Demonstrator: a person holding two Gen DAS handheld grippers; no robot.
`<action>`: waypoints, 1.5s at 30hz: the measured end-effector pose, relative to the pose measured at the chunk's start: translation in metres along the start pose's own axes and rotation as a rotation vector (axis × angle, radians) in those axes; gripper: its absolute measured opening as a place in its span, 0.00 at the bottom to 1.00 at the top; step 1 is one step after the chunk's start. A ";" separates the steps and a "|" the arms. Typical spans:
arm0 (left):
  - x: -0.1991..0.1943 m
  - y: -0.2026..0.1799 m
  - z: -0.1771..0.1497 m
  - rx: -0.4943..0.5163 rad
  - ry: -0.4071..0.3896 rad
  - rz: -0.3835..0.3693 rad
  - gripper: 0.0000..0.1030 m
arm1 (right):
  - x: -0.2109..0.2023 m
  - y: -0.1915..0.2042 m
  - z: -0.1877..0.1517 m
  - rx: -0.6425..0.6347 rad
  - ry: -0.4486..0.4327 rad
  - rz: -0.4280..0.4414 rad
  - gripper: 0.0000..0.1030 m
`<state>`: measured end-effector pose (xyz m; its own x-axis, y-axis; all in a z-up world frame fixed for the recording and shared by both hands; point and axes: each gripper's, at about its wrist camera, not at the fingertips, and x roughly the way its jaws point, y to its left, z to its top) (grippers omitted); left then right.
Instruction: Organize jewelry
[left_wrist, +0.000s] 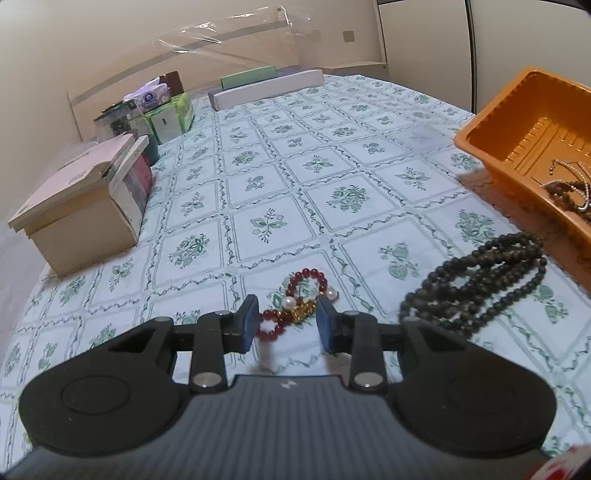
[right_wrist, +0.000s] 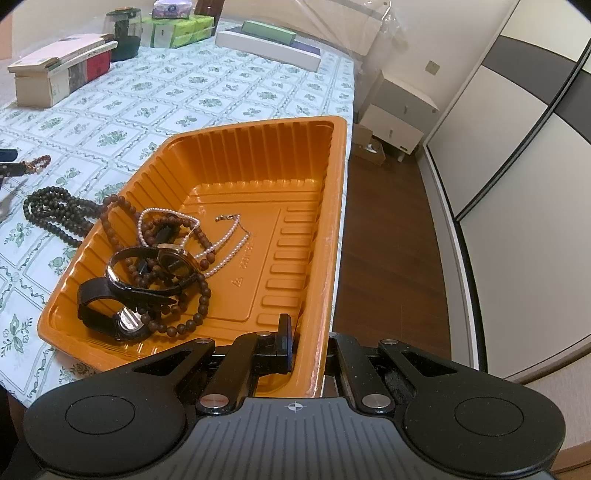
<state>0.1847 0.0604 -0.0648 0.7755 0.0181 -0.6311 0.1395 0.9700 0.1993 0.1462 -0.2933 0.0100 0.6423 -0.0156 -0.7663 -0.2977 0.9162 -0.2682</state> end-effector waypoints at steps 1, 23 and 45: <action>0.003 0.002 0.001 0.001 0.006 -0.010 0.29 | 0.001 -0.001 0.000 0.001 0.002 0.000 0.03; -0.032 -0.025 -0.022 0.071 -0.031 -0.073 0.10 | 0.002 -0.004 -0.001 0.005 0.007 -0.002 0.03; -0.042 -0.028 -0.024 0.071 -0.026 -0.100 0.18 | 0.002 -0.004 -0.001 0.005 0.007 -0.002 0.03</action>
<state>0.1336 0.0379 -0.0617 0.7711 -0.0848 -0.6310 0.2593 0.9470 0.1896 0.1477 -0.2971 0.0093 0.6376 -0.0200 -0.7701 -0.2929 0.9183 -0.2664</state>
